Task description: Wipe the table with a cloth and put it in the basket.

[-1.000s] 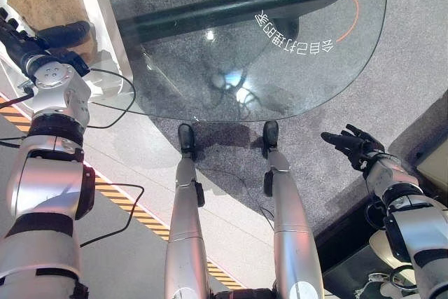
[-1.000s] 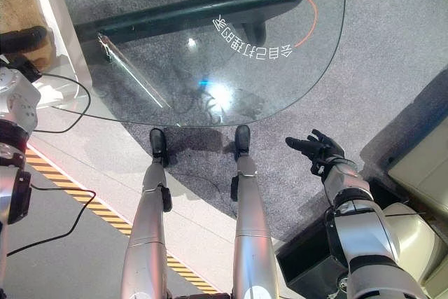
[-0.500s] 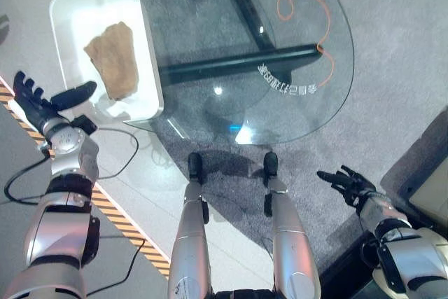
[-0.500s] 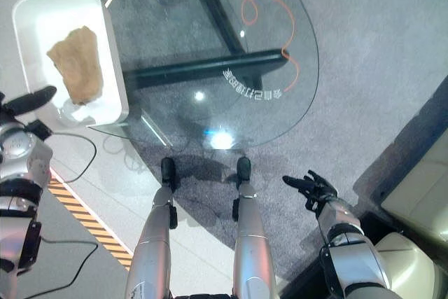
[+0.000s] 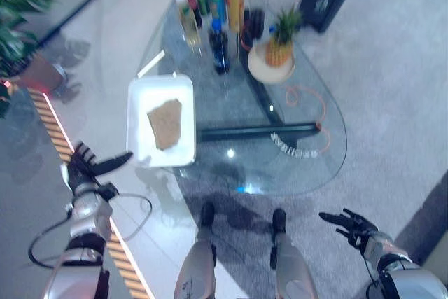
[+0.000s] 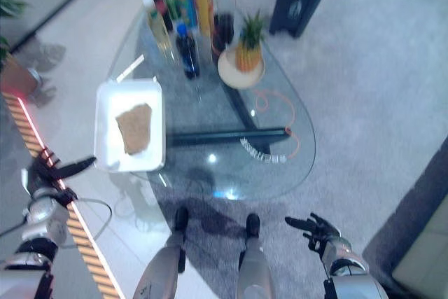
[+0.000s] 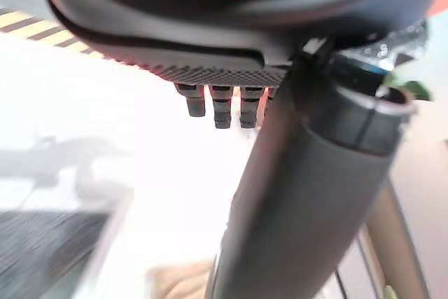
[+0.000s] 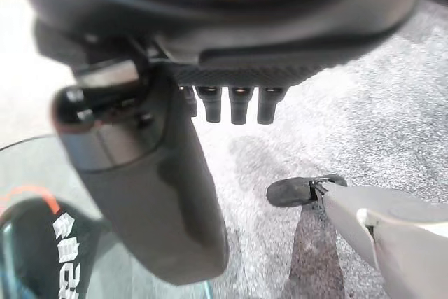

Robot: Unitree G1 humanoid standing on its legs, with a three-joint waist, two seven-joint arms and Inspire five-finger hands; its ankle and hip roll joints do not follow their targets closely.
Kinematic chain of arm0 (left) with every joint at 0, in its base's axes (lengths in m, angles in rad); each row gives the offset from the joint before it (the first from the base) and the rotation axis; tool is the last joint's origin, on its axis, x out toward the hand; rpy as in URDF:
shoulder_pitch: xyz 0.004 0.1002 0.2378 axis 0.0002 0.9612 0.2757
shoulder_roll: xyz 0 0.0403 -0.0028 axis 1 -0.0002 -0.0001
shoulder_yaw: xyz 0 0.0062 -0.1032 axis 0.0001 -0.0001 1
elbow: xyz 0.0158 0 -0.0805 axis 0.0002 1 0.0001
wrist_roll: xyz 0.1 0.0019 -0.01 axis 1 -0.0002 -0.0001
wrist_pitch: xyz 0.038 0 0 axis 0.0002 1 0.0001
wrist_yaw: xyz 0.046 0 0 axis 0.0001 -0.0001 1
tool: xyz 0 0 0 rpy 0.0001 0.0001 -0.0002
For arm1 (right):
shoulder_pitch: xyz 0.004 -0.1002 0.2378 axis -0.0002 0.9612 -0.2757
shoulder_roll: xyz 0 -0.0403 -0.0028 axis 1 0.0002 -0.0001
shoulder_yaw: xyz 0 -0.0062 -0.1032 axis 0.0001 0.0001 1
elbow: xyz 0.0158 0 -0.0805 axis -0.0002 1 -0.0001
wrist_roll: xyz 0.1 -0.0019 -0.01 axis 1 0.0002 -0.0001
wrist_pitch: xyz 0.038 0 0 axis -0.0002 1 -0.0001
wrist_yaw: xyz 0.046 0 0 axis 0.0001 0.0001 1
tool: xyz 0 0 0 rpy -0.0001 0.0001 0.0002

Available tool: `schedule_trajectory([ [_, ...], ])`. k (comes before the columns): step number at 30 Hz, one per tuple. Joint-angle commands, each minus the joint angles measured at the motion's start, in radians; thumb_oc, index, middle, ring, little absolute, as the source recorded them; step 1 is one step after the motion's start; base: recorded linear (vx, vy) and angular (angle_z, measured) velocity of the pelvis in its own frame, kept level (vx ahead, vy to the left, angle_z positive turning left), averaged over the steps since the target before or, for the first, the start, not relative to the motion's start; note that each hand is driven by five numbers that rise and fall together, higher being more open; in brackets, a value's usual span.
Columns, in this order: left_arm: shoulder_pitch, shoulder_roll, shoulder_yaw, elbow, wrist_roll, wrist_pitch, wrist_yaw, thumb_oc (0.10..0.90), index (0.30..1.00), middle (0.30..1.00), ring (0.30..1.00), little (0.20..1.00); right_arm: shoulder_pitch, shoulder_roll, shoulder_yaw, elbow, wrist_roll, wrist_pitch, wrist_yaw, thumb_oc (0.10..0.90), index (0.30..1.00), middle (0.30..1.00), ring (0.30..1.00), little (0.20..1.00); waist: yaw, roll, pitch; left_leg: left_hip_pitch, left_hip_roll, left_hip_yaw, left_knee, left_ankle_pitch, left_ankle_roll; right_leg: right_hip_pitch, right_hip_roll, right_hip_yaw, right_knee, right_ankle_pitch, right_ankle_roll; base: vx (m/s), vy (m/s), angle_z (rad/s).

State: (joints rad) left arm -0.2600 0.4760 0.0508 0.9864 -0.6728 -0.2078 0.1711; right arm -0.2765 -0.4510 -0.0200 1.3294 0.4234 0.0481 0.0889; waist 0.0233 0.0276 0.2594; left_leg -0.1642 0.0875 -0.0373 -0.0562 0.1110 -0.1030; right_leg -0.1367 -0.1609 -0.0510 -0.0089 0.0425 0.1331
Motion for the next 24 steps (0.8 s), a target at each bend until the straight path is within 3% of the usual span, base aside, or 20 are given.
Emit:
schedule_trajectory([
  [1, 0.022, 0.011, 0.032, 0.081, 0.107, -0.01, -0.076, 0.8, 0.9, 0.9, 0.9, 0.9, 0.094, -0.01, -0.005, 0.021, -0.059, -0.043, -0.009, 0.8, 0.9, 0.9, 0.9, 0.9, -0.003, -0.019, -0.072, 0.012, -0.113, 0.033, 0.027, -0.08, 0.066, -0.009, 0.06, -0.031, 0.054, -0.034, -0.023, 0.12, -0.004, 0.04],
  [3, 0.08, -0.02, 0.023, 0.14, 0.182, 0.039, -0.154, 0.8, 0.9, 0.9, 0.9, 0.9, 0.133, 0.018, -0.002, 0.01, -0.109, -0.056, -0.023, 0.8, 0.9, 0.9, 0.9, 0.9, -0.003, -0.021, -0.11, 0.063, -0.108, 0.034, 0.006, -0.08, 0.065, 0.037, 0.061, -0.037, 0.038, -0.03, -0.023, 0.13, 0.012, 0.08],
  [8, 0.137, -0.071, 0.009, 0.287, 0.255, 0.079, -0.215, 0.8, 0.9, 0.9, 0.9, 0.9, 0.171, 0.051, -0.001, 0.024, -0.174, -0.045, -0.022, 0.8, 0.9, 0.9, 0.9, 0.9, -0.01, -0.023, -0.172, 0.134, -0.098, 0.038, -0.02, -0.088, 0.064, 0.108, 0.063, -0.041, 0.008, -0.027, -0.022, 0.09, 0.029, 0.02],
  [11, 0.152, -0.09, -0.004, 0.335, 0.275, 0.075, -0.231, 0.8, 0.9, 0.9, 0.9, 0.9, 0.179, 0.062, 0.01, 0.039, -0.195, -0.037, -0.023, 0.8, 0.9, 0.9, 0.9, 0.9, -0.013, -0.025, -0.189, 0.158, -0.095, 0.038, -0.024, -0.096, 0.062, 0.131, 0.063, -0.043, 0.001, -0.032, -0.022, 0.06, 0.029, 0.0],
  [16, 0.185, -0.124, -0.019, 0.374, 0.32, 0.151, -0.249, 0.8, 0.9, 0.9, 0.9, 0.9, 0.203, 0.093, 0.025, 0.069, -0.252, -0.015, -0.027, 0.8, 0.9, 0.9, 0.9, 0.9, -0.013, -0.029, -0.208, 0.204, -0.088, 0.039, -0.029, -0.112, 0.061, 0.18, 0.06, -0.057, -0.013, -0.037, -0.022, 0.05, 0.024, 0.02],
  [24, 0.198, -0.137, -0.039, 0.402, 0.356, 0.211, -0.25, 0.8, 0.9, 0.9, 0.9, 0.9, 0.206, 0.099, 0.039, 0.085, -0.273, 0.027, -0.034, 0.8, 0.9, 0.9, 0.9, 0.9, -0.017, -0.028, -0.221, 0.228, -0.081, 0.037, -0.031, -0.122, 0.059, 0.203, 0.059, -0.061, -0.021, -0.04, -0.022, 0.01, 0.004, 0.0],
])
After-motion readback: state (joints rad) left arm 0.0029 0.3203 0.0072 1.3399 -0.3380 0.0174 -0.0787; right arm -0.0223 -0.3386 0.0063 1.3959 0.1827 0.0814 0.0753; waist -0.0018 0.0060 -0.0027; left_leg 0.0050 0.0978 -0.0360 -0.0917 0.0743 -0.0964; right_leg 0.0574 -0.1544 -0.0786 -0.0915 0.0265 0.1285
